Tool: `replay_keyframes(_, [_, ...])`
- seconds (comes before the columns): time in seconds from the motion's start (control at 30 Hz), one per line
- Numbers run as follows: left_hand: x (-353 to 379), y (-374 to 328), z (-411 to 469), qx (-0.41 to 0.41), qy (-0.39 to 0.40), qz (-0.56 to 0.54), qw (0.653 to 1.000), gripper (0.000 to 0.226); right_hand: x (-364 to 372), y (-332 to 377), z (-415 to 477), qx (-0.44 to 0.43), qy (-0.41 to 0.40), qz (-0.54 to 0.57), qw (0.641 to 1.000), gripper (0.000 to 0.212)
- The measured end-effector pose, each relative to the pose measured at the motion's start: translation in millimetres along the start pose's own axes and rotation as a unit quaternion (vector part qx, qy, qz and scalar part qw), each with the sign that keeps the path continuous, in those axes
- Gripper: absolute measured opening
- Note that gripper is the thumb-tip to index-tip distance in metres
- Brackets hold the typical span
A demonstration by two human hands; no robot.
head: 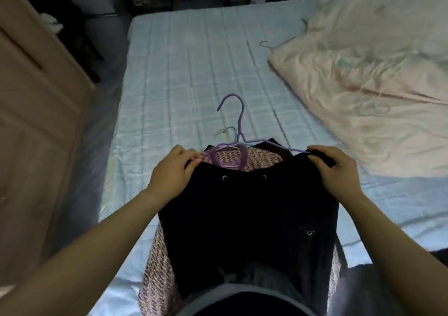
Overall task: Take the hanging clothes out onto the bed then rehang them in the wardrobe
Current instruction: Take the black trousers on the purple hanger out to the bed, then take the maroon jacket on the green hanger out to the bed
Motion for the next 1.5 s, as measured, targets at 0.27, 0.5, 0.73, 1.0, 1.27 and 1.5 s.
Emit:
replay_keyframes(0.27, [53, 22, 47, -0.154, -0.018, 0.062, 0.986, 0.047, 72, -59, 99, -0.054, 0.173, -0.135, 0.974, 0.032])
replay_keyframes(0.5, [107, 16, 47, -0.272, 0.084, 0.145, 0.947, 0.07, 124, -57, 127, -0.161, 0.338, -0.23, 0.898, 0.065])
replay_keyframes(0.73, [125, -15, 19, -0.311, 0.019, 0.076, 0.947, 0.084, 128, -33, 85, -0.21, 0.388, -0.257, 0.86, 0.067])
replay_keyframes(1.0, [109, -50, -63, -0.253, -0.062, 0.053, 0.964, 0.069, 93, 22, 24, -0.25, 0.367, -0.229, 0.866, 0.087])
replay_keyframes(1.27, [54, -46, -204, -0.321, -0.169, 0.062, 0.93, 0.07, 100, 115, -82, -0.387, 0.392, -0.205, 0.809, 0.086])
replay_keyframes(1.5, [11, -34, -374, -0.431, -0.257, 0.051, 0.863, 0.075, 131, 214, -218, -0.52, 0.398, -0.138, 0.743, 0.071])
Point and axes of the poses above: each hand's wrist, its own z-axis towards the middle knuckle, its own x-axis out of the palm, y = z × x, the point moved 1 cm from there along z, towards the middle knuckle, and after that the axes turned 10 degrees about -z, right-handed, at the moved point
